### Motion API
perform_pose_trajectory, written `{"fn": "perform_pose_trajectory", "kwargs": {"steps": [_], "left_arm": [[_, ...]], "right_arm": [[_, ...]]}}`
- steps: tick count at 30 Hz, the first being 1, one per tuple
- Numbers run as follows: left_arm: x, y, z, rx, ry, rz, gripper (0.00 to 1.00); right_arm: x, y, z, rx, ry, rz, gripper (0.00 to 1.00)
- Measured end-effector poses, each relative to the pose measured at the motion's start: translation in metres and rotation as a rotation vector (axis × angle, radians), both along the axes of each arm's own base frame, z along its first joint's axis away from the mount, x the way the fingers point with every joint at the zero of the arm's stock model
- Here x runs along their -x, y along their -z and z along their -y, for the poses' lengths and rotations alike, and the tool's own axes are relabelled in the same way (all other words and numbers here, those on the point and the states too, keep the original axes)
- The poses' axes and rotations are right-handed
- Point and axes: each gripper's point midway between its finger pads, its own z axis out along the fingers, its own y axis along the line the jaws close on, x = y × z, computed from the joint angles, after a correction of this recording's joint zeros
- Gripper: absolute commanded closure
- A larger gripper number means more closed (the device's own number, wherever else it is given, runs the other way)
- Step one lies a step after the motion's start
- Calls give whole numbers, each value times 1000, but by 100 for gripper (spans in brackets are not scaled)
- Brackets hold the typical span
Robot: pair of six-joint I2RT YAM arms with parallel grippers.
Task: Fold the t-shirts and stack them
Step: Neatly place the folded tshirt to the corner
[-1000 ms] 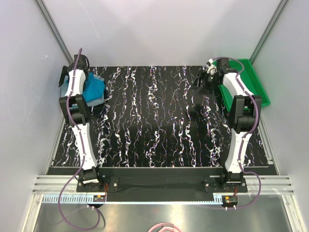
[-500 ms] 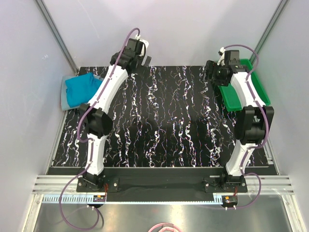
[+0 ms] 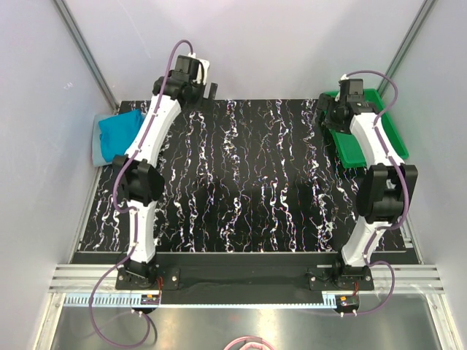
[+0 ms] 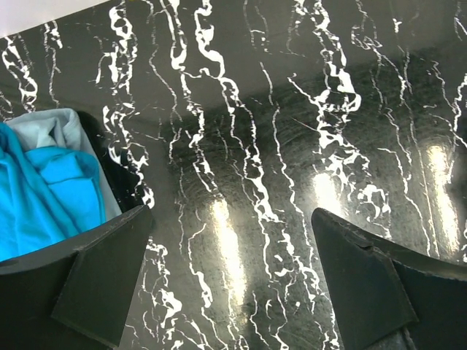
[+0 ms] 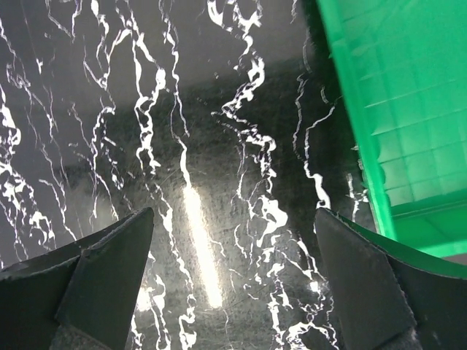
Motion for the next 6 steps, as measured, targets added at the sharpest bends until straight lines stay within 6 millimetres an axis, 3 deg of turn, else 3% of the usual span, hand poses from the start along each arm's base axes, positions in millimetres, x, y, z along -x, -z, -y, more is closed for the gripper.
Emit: {"fn": "perform_pose_trajectory", "kwargs": {"steps": [6], "left_arm": [[1, -4, 7, 3, 14, 10, 1]], "right_arm": [[1, -11, 5, 20, 20, 31, 0]]}}
